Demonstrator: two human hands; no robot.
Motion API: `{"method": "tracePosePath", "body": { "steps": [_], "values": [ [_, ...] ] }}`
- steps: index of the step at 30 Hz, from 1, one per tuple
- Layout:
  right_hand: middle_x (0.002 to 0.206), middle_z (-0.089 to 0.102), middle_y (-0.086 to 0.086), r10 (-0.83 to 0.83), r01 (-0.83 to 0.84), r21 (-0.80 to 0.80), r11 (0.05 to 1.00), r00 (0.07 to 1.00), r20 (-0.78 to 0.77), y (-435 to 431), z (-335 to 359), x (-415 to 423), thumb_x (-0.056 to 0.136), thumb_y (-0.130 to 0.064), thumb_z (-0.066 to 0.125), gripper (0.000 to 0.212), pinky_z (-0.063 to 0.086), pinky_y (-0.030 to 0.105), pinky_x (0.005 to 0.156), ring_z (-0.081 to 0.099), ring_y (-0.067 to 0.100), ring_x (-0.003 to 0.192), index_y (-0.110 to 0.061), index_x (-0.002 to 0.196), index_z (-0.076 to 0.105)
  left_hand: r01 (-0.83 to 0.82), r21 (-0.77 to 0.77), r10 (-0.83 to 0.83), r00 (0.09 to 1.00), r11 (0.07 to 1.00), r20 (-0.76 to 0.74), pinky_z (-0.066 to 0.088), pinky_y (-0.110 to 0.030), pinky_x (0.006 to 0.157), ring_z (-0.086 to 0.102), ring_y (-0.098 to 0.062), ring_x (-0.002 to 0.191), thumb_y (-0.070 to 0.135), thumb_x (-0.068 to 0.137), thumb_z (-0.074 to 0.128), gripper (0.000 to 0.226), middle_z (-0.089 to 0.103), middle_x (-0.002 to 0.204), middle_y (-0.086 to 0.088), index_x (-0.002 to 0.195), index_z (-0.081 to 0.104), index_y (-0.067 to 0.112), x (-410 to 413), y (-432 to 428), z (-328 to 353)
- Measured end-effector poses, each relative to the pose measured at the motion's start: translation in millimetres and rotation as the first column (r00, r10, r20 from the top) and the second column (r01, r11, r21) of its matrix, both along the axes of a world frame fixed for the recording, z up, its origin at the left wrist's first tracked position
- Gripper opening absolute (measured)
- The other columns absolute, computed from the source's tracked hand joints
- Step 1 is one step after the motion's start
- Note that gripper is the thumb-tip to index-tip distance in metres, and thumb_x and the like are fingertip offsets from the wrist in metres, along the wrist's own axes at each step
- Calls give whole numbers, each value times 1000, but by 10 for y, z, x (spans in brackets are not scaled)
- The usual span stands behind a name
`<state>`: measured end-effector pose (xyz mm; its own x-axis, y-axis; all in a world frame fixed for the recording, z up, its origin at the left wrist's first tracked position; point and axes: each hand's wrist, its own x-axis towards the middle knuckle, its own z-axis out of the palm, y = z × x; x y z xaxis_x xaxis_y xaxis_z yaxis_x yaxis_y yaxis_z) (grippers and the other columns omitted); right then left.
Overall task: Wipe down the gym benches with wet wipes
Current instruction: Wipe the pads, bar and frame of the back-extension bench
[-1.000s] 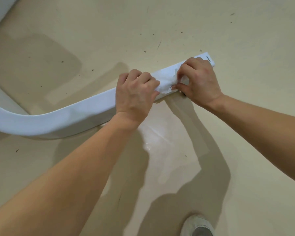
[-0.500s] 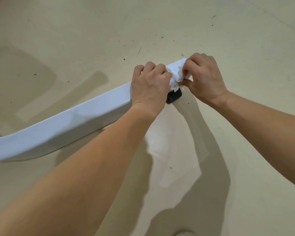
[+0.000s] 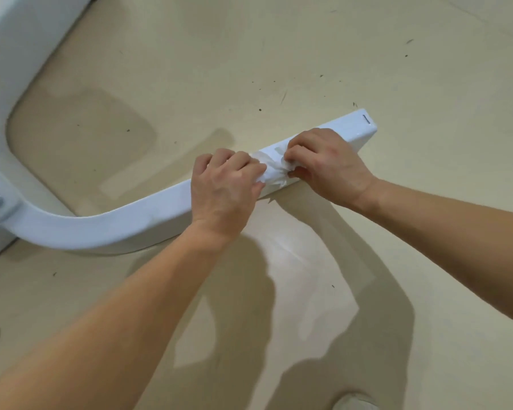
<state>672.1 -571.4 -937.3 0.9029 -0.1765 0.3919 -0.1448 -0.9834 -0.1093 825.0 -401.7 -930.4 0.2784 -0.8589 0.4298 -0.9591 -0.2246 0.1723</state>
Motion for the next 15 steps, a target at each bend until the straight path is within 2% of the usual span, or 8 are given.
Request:
{"method": "tracePosePath", "body": {
  "steps": [5,9,15],
  "values": [
    [95,66,13,178,-178,-13,984,984,0,759,5,647,82,-8,69,9,50,42,75,62,34,83,-4,91,68,-110,13,110,994,994,-3,41,-38,81,65,-24,90,30,76,77,15,73,93,12,91,76,29,512,924,6],
    [95,66,12,275,-275,-26,961,961,-10,1312,41,1117,83,-15,64,11,47,40,77,62,33,84,-7,89,68,-180,26,180,984,983,8,40,-37,80,65,-23,89,35,78,71,16,73,92,12,91,77,28,835,1515,45],
    [96,68,10,343,-345,-29,938,937,-68,1887,77,1618,73,-17,85,26,49,39,80,64,33,86,-8,92,71,-249,23,249,968,968,-10,44,-38,79,66,-25,89,34,82,67,16,74,95,10,89,77,24,1199,2128,48]
  ]
}}
